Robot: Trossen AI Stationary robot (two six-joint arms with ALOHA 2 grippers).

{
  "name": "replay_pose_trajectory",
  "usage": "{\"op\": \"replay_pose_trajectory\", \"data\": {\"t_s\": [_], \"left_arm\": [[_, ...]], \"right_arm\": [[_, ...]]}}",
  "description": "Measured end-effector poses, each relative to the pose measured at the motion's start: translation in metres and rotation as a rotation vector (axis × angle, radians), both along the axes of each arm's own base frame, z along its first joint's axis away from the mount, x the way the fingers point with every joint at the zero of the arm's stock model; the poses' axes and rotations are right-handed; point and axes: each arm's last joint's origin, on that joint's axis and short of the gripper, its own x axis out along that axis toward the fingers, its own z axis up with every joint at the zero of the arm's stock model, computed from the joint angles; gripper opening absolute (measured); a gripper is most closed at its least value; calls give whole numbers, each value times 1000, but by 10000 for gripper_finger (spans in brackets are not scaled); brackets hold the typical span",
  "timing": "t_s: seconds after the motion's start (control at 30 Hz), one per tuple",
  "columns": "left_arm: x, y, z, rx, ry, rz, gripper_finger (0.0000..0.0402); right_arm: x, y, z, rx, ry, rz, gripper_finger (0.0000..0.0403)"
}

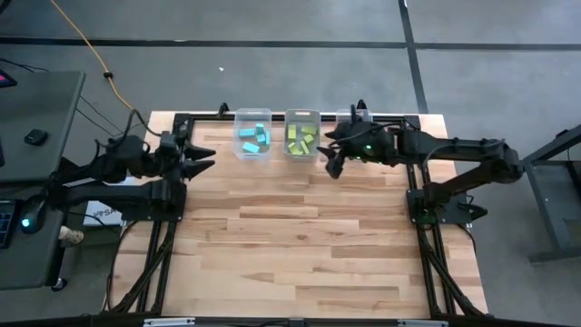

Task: Sort & place blocks by color
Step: Return to Home Position

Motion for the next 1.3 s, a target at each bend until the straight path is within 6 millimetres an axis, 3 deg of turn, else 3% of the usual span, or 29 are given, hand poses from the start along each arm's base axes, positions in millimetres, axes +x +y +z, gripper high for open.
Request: {"op": "replay_pose_trajectory", "data": {"t_s": [0.3, 0.47, 0.73, 1.1, 1.3], "left_arm": [[-12, -5, -44, -24, -119, 8, 148], [-8, -4, -70, -6, -87, 7, 139], [3, -2, -99, 16, -73, 7, 127], [12, 0, -136, -17, 8, 8, 127], [13, 0, -146, 0, 33, 7, 127]], "right_arm": [[-44, 6, -21, 93, -87, -49, 217], [-60, 13, -50, 148, -156, -59, 217], [-83, 21, -90, 220, -215, -59, 217], [-114, 22, -124, 218, -274, -66, 217], [-134, 22, -139, 208, -335, -96, 217]]}}
